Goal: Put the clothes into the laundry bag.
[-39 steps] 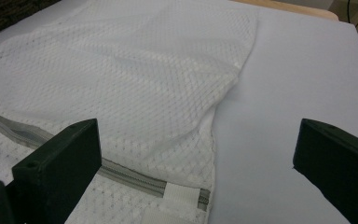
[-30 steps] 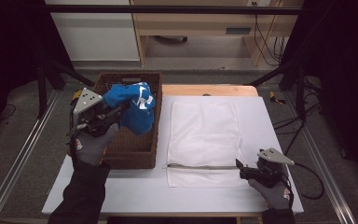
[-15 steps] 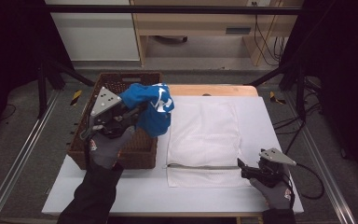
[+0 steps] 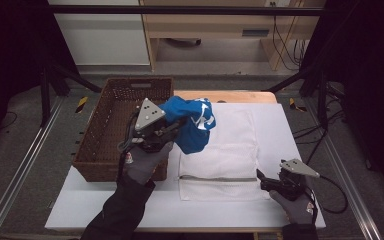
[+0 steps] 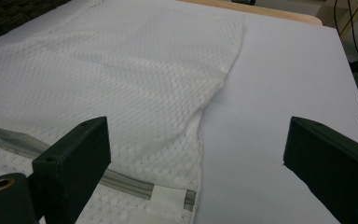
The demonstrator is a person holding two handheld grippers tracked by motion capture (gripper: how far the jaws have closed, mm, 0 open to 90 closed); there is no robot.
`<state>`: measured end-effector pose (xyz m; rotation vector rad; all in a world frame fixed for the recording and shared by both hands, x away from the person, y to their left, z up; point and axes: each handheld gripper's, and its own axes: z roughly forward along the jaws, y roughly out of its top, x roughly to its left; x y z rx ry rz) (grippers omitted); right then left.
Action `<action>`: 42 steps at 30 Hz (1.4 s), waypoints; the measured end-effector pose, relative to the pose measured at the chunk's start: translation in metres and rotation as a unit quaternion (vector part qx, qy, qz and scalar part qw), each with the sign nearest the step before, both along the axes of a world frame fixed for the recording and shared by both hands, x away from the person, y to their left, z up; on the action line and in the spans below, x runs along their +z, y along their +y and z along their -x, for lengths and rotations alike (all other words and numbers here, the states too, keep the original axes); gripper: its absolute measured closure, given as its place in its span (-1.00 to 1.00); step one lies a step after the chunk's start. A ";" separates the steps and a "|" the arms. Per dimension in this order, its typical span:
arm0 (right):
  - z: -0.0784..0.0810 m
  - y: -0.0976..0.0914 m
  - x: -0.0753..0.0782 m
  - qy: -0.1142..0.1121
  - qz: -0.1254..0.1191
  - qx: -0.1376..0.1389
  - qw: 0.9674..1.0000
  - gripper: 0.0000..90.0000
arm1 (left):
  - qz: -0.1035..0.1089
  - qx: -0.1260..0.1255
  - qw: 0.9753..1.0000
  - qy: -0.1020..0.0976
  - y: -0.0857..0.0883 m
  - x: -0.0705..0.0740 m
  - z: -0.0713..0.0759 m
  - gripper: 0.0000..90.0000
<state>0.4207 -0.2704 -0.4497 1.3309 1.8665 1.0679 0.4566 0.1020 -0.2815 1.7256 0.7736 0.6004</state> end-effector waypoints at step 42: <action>-0.002 -0.003 -0.005 0.010 -0.002 -0.005 1.000 -0.81 | -0.074 -0.040 0.993 0.081 -0.090 -0.118 -0.026 0.66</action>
